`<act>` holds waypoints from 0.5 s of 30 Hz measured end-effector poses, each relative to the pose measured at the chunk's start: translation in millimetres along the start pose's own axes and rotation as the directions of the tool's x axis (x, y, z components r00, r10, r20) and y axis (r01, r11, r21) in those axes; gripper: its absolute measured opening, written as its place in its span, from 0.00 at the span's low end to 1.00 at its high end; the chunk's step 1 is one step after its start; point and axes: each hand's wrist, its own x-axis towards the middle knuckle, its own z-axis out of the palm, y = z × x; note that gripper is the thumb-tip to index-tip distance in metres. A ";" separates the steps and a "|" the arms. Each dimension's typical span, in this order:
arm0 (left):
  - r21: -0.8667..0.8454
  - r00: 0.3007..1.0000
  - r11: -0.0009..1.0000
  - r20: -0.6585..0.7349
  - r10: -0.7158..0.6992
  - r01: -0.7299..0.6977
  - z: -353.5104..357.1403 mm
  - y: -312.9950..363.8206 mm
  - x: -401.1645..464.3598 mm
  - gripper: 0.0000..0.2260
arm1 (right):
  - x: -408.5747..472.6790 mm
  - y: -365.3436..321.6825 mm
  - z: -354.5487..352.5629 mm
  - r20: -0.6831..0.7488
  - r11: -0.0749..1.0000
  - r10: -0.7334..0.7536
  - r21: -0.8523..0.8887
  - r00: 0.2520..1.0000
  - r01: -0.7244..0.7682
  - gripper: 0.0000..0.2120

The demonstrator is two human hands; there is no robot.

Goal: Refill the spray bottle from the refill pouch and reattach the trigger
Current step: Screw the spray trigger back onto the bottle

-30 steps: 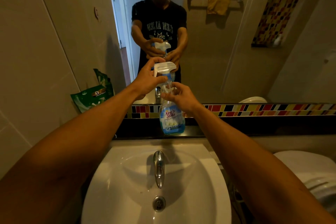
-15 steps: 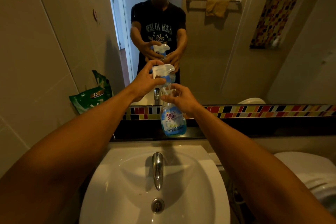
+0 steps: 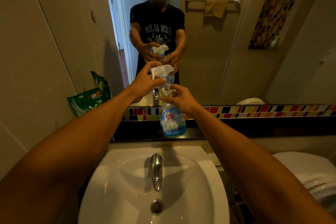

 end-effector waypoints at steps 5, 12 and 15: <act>0.036 0.997 0.998 -0.061 0.050 -0.048 4.1 -1.0 0.3 0.25 | -2.2 -3.7 1.2 0.014 0.999 -0.008 -0.046 1.000 0.009 0.29; 0.061 0.999 0.997 0.016 0.036 -0.037 5.7 0.4 1.1 0.24 | -1.3 2.1 -1.7 -0.007 0.999 -0.010 -0.036 1.000 0.010 0.26; 0.073 0.999 0.996 -0.009 0.047 -0.046 8.2 0.6 -1.0 0.25 | -1.8 2.0 -2.8 -0.002 0.999 -0.023 -0.049 1.000 0.023 0.23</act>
